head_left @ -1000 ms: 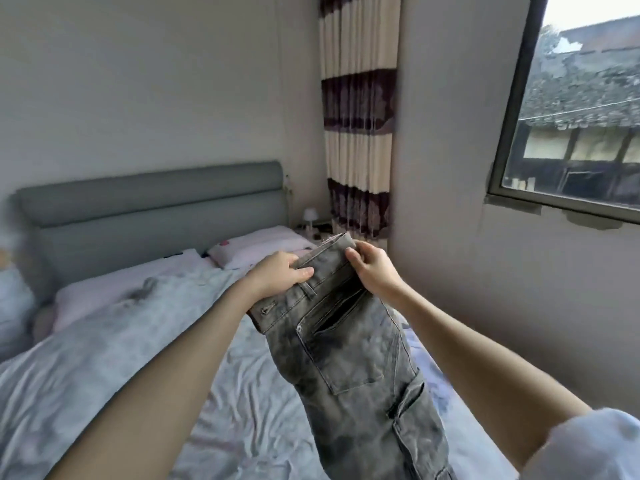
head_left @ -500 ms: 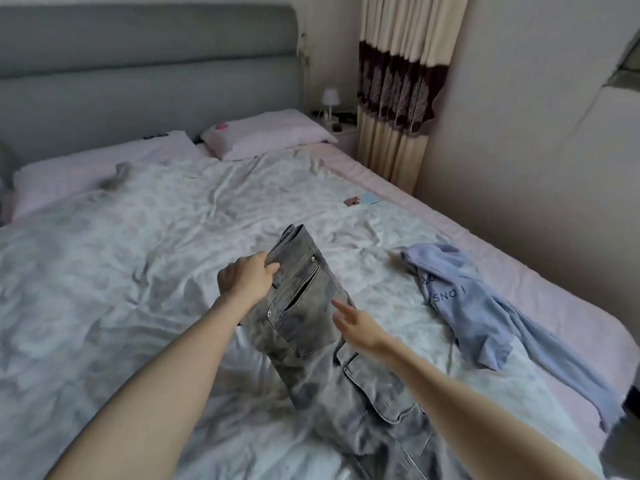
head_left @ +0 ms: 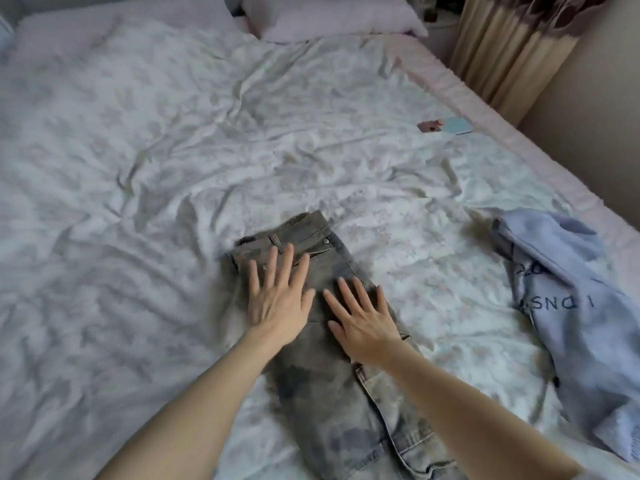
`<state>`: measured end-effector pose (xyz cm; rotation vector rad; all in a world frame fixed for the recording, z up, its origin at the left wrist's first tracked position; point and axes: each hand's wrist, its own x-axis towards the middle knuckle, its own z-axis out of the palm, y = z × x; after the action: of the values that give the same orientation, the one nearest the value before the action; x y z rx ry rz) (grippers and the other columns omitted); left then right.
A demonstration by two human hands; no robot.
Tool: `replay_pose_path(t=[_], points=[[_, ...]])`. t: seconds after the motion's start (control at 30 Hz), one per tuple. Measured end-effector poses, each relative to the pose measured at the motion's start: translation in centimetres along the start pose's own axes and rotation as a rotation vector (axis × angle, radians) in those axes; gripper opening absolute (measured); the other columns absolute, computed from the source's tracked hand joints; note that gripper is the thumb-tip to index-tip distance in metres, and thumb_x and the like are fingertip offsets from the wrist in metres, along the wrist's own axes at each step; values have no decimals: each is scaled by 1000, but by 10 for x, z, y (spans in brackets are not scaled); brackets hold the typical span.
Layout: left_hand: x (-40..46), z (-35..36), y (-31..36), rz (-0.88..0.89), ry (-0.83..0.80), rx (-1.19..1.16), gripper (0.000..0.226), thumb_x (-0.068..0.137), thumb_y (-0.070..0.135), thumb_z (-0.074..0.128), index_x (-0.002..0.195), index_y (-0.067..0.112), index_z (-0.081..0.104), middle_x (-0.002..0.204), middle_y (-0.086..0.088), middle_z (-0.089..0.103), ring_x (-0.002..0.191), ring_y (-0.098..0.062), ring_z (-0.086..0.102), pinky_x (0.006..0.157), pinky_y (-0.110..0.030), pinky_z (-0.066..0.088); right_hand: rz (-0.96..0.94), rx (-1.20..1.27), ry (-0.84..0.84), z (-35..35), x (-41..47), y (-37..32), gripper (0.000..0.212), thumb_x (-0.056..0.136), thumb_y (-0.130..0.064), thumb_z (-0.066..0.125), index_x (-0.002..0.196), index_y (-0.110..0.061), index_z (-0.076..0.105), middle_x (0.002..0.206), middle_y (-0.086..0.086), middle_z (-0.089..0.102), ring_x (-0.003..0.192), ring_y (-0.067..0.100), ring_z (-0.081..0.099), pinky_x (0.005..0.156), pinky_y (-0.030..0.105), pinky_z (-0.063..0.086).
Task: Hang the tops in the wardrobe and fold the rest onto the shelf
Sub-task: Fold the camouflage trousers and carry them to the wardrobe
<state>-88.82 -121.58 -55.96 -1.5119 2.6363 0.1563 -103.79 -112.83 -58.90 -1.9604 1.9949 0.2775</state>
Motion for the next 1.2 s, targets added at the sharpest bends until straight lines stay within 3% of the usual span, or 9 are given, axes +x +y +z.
replay_pose_path(t=[0.1, 0.27, 0.5, 0.57, 0.7, 0.77, 0.9, 1.03, 1.2], points=[[-2, 60, 5, -97, -65, 20, 60, 97, 55, 19, 150, 34, 0, 160, -5, -8, 146, -28, -9, 115, -53, -8, 1, 20, 3, 27, 32, 14, 57, 92, -59, 0, 144, -42, -18, 156, -3, -22, 141, 24, -26, 109, 56, -18], [8, 106, 9, -114, 59, 32, 60, 89, 49, 28, 145, 29, 31, 154, -12, 28, 143, -33, 22, 114, -56, 8, -13, -31, 104, 66, 57, 23, 55, 89, -58, -8, 138, -43, -26, 146, -5, -35, 131, 23, -41, 106, 56, -26], [44, 102, -4, -69, 72, 22, 57, 91, 45, 27, 146, 28, 31, 153, -12, 29, 142, -32, 26, 114, -56, 12, -37, -52, 148, 53, 85, 28, 55, 88, -56, -12, 138, -41, -29, 147, -1, -32, 134, 25, -37, 108, 53, -24], [56, 97, -13, -36, 62, 19, 54, 93, 43, 26, 145, 31, 32, 153, -12, 28, 142, -32, 26, 115, -55, 15, -57, -72, 153, 45, 92, 29, 56, 88, -55, -10, 140, -39, -25, 150, 1, -27, 137, 26, -30, 110, 52, -21], [76, 90, -37, 90, 131, -76, 50, 95, 35, 29, 140, 20, 43, 151, -16, 31, 140, -35, 29, 115, -50, 17, -70, -47, 226, 19, 114, 25, 55, 94, -50, 10, 146, -31, 9, 156, 7, 14, 144, 26, 14, 114, 57, 8], [85, 87, -50, 98, 104, -86, 56, 96, 39, 24, 146, 18, 32, 154, -13, 25, 143, -31, 22, 116, -47, 10, -91, -31, 210, 7, 133, 25, 56, 93, -51, 5, 146, -31, 2, 157, 5, 6, 145, 23, 6, 114, 56, 1], [107, 90, -62, -61, 13, -159, 61, 89, 57, -7, 145, 32, -11, 154, 13, -17, 141, -8, -21, 115, -40, -17, -105, 93, 134, -10, 174, 24, 57, 91, -53, -6, 147, -38, -10, 156, -10, -17, 139, 11, -25, 110, 50, -19], [122, 86, -79, -72, -102, -208, 74, 91, 64, 17, 147, 30, -18, 156, 11, -19, 140, -2, -21, 115, -38, -14, -164, 37, 21, -40, 209, 21, 63, 98, -49, 29, 150, -33, -3, 158, -9, -11, 144, 16, -19, 110, 54, -15], [109, 71, -84, -42, -158, -84, 116, 68, 85, 40, 149, 20, -12, 158, -2, 7, 144, -19, 9, 115, -40, 5, -264, -222, -128, -68, 222, 9, 94, 84, -48, 61, 150, -22, 0, 159, 2, 8, 146, 21, 1, 113, 59, -6]])
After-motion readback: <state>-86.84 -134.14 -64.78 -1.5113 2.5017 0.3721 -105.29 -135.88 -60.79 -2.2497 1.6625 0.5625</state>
